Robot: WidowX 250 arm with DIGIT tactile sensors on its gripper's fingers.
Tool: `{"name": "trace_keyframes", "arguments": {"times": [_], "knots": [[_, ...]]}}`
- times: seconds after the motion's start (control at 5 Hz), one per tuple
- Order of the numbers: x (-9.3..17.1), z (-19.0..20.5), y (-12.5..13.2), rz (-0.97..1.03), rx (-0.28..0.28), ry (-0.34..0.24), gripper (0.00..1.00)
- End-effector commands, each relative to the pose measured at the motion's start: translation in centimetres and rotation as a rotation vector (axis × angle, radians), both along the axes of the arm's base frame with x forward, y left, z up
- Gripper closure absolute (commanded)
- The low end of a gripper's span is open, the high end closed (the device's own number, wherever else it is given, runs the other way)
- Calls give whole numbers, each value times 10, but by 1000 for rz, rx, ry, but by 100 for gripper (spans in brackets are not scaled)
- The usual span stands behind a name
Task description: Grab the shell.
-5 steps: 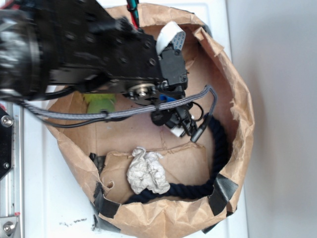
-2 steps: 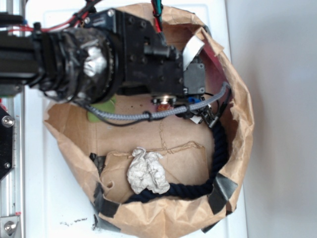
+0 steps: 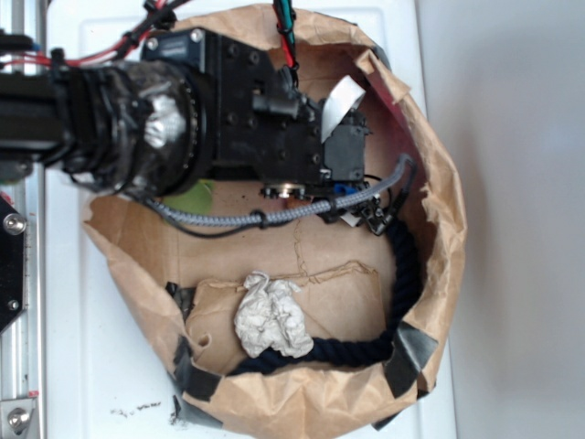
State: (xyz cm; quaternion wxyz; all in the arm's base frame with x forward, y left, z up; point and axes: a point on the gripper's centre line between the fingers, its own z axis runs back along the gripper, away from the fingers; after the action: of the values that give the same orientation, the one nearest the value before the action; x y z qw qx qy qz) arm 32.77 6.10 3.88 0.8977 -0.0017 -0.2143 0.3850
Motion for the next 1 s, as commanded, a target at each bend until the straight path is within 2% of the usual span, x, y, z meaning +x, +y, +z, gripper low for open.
{"name": "trace_keyframes", "arguments": {"times": [0.0, 0.2, 0.4, 0.6, 0.8], "knots": [[-10, 41, -1, -56, -77, 4, 100], [-22, 72, -5, -91, -163, 18, 100], [-25, 111, -15, -181, -157, 49, 100], [-32, 135, -32, -330, -55, 71, 100], [-36, 144, -41, -463, 14, 134, 100]]}}
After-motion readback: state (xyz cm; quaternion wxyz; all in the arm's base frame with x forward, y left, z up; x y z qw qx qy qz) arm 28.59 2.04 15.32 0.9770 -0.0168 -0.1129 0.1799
